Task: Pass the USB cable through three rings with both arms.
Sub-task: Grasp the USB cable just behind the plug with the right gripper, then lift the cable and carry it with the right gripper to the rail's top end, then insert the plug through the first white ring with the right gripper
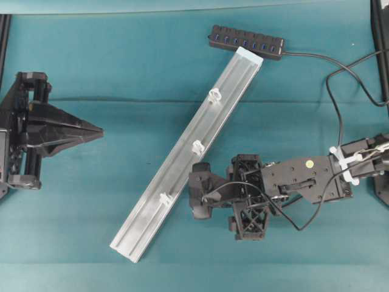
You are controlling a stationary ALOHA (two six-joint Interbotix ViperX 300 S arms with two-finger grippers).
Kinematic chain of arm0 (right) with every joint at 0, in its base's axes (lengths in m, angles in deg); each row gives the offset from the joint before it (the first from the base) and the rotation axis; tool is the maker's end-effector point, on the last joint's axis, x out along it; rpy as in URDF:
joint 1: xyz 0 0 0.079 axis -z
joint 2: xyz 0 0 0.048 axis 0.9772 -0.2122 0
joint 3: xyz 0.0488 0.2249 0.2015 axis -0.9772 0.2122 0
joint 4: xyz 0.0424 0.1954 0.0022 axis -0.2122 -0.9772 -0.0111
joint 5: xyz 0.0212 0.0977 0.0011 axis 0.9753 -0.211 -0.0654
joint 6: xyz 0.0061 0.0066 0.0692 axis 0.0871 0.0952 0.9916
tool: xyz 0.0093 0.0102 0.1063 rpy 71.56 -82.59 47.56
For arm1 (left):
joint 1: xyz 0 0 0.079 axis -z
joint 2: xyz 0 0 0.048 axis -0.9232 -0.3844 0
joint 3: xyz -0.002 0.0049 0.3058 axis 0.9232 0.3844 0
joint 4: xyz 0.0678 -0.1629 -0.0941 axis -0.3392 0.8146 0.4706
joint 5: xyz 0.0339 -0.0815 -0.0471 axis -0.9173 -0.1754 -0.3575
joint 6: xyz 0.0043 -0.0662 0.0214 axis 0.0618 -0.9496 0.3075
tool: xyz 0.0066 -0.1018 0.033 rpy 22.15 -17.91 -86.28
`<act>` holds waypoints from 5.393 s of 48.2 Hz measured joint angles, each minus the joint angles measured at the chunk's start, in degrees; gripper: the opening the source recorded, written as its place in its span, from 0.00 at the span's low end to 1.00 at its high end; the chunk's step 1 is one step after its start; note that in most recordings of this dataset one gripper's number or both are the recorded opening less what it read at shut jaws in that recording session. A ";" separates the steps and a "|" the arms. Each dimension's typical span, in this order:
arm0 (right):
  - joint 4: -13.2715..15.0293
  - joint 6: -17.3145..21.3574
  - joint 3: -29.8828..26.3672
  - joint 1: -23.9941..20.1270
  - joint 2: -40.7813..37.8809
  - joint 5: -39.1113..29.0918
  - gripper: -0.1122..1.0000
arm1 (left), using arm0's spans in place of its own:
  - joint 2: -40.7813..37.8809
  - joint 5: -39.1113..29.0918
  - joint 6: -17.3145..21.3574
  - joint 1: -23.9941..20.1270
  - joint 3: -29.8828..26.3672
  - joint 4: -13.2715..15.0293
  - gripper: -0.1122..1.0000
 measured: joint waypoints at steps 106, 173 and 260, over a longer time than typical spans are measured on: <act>-0.09 2.37 -2.02 2.11 6.24 -8.79 0.18 | 3.60 0.09 0.09 0.00 0.00 0.00 0.10; 6.59 -44.74 -21.09 34.01 12.48 -40.96 0.18 | 4.13 -7.38 -2.90 0.00 -1.58 -0.09 0.10; -10.90 -88.77 -12.92 44.38 3.60 -21.18 0.18 | -1.05 -7.12 -7.03 -0.97 -8.26 0.00 0.10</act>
